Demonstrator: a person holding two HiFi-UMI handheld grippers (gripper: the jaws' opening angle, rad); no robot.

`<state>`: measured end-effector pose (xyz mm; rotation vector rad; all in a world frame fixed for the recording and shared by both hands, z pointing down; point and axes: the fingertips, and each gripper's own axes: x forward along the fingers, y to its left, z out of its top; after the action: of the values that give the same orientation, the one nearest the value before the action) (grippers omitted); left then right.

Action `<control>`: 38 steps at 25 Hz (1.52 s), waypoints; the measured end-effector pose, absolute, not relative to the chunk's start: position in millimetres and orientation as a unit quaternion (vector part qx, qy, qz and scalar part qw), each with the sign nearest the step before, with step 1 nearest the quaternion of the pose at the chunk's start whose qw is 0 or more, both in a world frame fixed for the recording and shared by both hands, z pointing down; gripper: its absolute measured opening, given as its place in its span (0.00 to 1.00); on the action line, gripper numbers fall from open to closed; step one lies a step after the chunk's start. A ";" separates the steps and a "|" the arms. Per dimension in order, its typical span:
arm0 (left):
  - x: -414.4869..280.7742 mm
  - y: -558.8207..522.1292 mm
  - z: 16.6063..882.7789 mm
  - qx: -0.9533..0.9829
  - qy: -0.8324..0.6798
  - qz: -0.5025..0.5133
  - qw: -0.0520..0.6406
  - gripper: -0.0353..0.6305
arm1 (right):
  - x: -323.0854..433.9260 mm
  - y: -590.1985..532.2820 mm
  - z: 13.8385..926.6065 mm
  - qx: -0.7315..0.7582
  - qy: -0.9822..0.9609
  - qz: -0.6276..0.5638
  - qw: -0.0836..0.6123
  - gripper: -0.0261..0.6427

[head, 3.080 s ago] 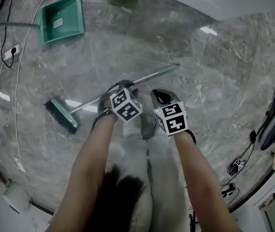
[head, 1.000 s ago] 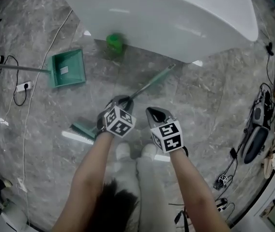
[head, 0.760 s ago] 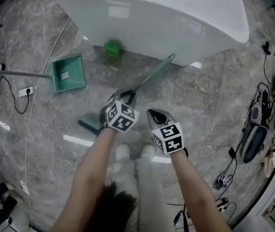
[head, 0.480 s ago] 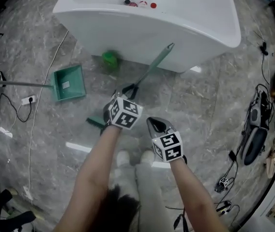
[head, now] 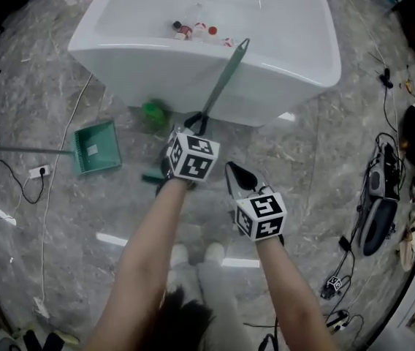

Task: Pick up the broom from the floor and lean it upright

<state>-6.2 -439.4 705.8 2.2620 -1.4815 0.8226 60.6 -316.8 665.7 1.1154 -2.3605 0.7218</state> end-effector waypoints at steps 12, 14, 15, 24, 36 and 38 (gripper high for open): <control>9.0 -469.0 701.0 0.780 -0.538 0.272 0.170 0.17 | 80.1 -297.8 670.0 0.411 -0.844 0.265 0.221 0.04; 9.3 -469.7 700.8 0.779 -0.539 0.277 0.160 0.17 | 85.6 -294.1 673.1 0.415 -0.840 0.271 0.221 0.04; 9.6 -470.5 700.2 0.779 -0.538 0.281 0.155 0.17 | 87.8 -293.0 674.3 0.416 -0.839 0.273 0.223 0.04; 6.0 -465.1 689.2 0.778 -0.529 0.300 0.156 0.22 | 90.2 -293.4 661.1 0.417 -0.838 0.267 0.229 0.04; 5.0 -398.8 595.1 0.805 -0.504 0.254 0.183 0.05 | 71.7 -290.0 568.3 0.420 -0.850 0.240 0.210 0.04; 6.9 -387.1 572.2 0.814 -0.495 0.239 0.190 0.05 | 70.2 -290.0 556.4 0.423 -0.848 0.242 0.208 0.04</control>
<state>6.9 -387.1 572.2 2.2864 -1.3909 0.6704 70.2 -290.0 556.4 1.1760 -2.3611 0.6725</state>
